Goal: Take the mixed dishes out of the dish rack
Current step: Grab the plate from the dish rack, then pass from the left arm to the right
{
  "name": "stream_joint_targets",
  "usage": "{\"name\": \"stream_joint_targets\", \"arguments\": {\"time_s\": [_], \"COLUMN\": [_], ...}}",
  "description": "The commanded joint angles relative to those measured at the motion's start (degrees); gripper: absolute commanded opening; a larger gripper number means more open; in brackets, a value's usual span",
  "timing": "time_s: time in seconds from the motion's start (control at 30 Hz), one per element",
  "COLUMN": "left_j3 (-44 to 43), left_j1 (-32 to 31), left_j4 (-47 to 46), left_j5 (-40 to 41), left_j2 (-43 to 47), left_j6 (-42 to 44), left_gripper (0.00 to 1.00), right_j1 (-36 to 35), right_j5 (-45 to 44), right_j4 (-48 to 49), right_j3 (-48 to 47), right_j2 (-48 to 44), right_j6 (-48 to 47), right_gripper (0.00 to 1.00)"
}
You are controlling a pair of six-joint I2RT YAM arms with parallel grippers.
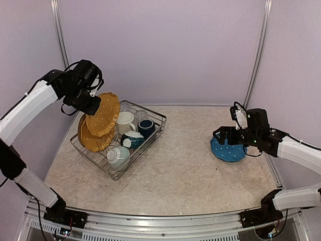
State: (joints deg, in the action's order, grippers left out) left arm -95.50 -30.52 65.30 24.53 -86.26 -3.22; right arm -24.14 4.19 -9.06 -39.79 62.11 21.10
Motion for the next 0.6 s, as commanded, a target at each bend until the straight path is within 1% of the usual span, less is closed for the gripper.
{"name": "stream_joint_targets", "arguments": {"time_s": [0.0, 0.07, 0.13, 0.27, 0.33, 0.37, 0.4, 0.43, 0.5, 0.57], "left_j3": [-5.97, -7.46, -7.57, -4.08, -0.94, 1.24, 3.58, 5.38, 8.94, 11.90], "left_j1": [2.06, 3.58, 5.46, 8.69, 9.47, 9.71, 9.93, 9.82, 8.69, 6.43], "left_j4": [-3.00, -2.73, -3.59, -9.87, -14.68, -17.61, -22.44, -24.74, -31.64, -36.91], "left_j5": [-3.77, -6.85, -12.27, -27.75, -34.08, -37.38, -41.40, -44.65, -47.76, -48.29], "left_j2": [2.90, 3.43, 4.08, 6.80, 7.93, 8.27, 8.65, 8.80, 8.61, 7.73], "left_j6": [-4.59, -6.58, -8.86, -13.67, -16.85, -18.91, -20.80, -22.55, -25.43, -27.51], "left_gripper": [0.00, 0.00, 0.00, 0.00, 0.00, 0.00, 0.00, 0.00, 0.00, 0.00], "right_j1": [-0.70, -0.70, -0.73, -0.80, -1.54, -2.08, -2.72, -3.54, -5.13, -6.52], "right_j5": [1.00, 1.87, 3.56, 10.81, 16.02, 17.65, 19.10, 20.10, 21.57, 22.41], "right_j4": [0.95, 1.38, 2.60, 9.38, 15.60, 17.94, 19.97, 21.22, 22.80, 24.80], "right_j3": [0.24, -0.04, -0.40, -0.43, -0.42, -0.57, -1.07, -1.79, -4.02, -5.90], "right_j2": [0.26, 1.14, 2.50, 6.08, 7.94, 8.77, 9.66, 10.48, 12.36, 13.65], "right_j6": [0.78, 1.28, 2.93, 9.29, 12.73, 14.27, 15.79, 16.94, 18.73, 20.78], "right_gripper": [1.00, 1.00, 1.00, 1.00, 1.00, 1.00, 1.00, 1.00, 1.00, 0.99]}}
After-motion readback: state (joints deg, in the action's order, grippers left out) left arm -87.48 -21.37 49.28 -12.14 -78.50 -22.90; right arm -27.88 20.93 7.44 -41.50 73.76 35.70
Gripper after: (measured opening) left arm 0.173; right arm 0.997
